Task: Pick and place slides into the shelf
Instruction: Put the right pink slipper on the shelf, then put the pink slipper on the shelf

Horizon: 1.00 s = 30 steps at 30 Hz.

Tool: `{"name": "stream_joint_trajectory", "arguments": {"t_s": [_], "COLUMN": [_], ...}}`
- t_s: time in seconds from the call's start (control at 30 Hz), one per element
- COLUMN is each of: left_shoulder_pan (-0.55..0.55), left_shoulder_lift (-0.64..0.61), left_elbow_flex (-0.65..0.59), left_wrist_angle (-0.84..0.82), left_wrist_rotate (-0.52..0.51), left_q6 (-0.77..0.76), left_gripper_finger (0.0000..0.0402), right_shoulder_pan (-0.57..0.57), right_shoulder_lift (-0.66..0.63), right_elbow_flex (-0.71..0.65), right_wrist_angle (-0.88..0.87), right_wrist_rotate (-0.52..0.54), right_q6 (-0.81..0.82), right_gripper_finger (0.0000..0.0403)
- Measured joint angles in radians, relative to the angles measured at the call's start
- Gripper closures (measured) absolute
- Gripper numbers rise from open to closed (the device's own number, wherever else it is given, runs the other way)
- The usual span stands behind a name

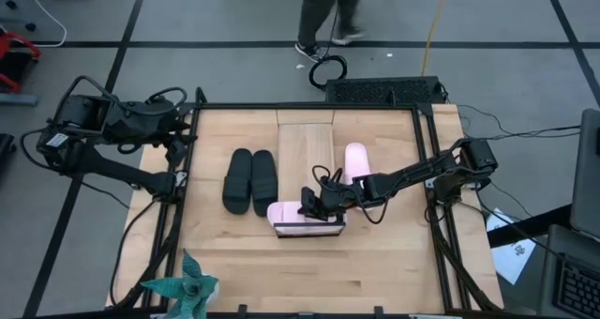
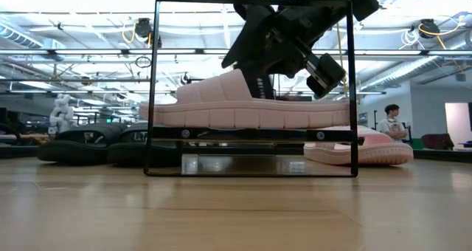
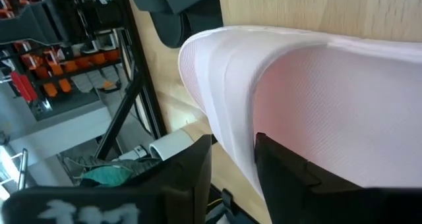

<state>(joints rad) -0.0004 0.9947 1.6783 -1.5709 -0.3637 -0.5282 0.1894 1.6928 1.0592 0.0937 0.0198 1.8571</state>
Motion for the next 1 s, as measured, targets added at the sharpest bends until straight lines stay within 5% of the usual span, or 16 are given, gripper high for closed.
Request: {"name": "stream_joint_trajectory", "arguments": {"t_s": [0.57, 1.0], "left_shoulder_pan": [0.0, 0.0], "left_shoulder_lift": [0.0, 0.0], "left_elbow_flex": [0.0, 0.0], "left_wrist_angle": [0.0, 0.0], "left_wrist_rotate": [0.003, 0.004], "left_q6": [0.0, 0.001], "left_gripper_finger": [0.0208, 0.0208], "right_shoulder_pan": [-0.017, -0.054], "right_shoulder_lift": [-0.031, -0.369], "right_elbow_flex": [-0.037, -0.288], "right_wrist_angle": [-0.03, -0.068], "right_wrist_rotate": [-0.026, 0.061], "right_q6": [-0.041, -0.001], "right_gripper_finger": [0.0293, 0.0293]}}
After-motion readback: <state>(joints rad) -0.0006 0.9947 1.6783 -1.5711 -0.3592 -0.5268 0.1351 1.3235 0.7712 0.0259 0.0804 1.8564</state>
